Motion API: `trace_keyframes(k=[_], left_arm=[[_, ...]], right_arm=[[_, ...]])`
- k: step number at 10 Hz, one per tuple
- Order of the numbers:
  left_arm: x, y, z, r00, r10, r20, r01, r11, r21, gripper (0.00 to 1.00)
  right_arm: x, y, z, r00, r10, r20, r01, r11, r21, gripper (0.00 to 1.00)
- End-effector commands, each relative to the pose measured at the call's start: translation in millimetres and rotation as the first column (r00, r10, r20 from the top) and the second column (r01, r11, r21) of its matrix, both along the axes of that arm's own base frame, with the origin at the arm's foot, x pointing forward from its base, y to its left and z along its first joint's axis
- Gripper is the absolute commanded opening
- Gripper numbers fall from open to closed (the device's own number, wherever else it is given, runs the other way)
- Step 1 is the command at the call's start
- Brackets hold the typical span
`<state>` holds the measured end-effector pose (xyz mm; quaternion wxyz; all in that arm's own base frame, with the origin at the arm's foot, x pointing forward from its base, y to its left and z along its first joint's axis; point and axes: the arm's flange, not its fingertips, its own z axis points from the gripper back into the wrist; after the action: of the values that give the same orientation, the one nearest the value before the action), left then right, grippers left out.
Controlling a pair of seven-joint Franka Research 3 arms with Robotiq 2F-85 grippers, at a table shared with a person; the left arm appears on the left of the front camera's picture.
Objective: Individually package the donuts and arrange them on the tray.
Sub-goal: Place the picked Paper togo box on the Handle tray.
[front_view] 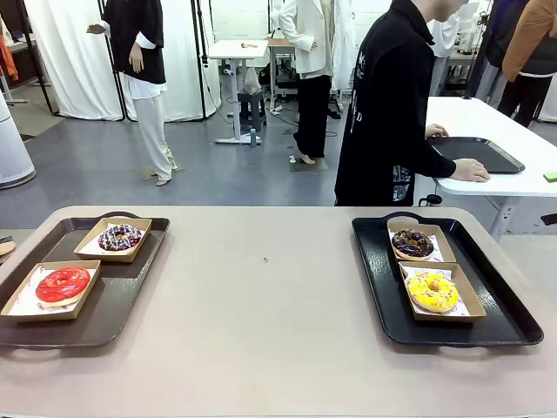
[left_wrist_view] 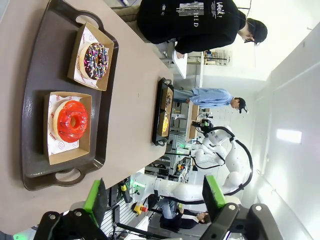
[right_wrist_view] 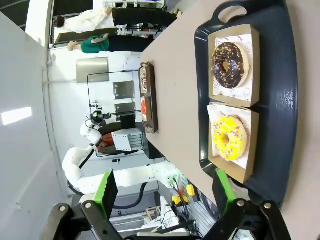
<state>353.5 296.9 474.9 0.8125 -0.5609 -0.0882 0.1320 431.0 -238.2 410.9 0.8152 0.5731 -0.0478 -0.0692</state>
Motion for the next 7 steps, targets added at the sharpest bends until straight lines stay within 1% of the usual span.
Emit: trace_keyframes(k=[1, 2, 3, 7], left_arm=[[-1.3, 0.5, 1.9, 1.0, 0.002, 0.006, -0.002, 1.0, -0.001, 1.0], [-1.3, 0.5, 1.9, 1.0, 0.002, 0.006, -0.002, 1.0, -0.001, 1.0], [-1.3, 0.5, 1.9, 1.0, 0.002, 0.006, -0.002, 1.0, -0.001, 1.0], [-1.3, 0.5, 1.9, 1.0, 0.002, 0.006, -0.002, 1.0, -0.001, 1.0]], right_arm=[[-2.1, 1.7, -7.8, 0.998, 0.006, 0.061, -0.007, 1.0, 0.021, 1.0], [-4.4, 6.6, -9.3, 0.996, -0.007, 0.088, 0.005, 1.0, 0.022, 1.0], [-0.2, -1.1, -4.5, 1.0, 0.003, 0.009, -0.003, 1.0, 0.002, 1.0], [-0.2, -1.1, -4.5, 1.0, 0.003, 0.009, -0.003, 1.0, 0.002, 1.0]])
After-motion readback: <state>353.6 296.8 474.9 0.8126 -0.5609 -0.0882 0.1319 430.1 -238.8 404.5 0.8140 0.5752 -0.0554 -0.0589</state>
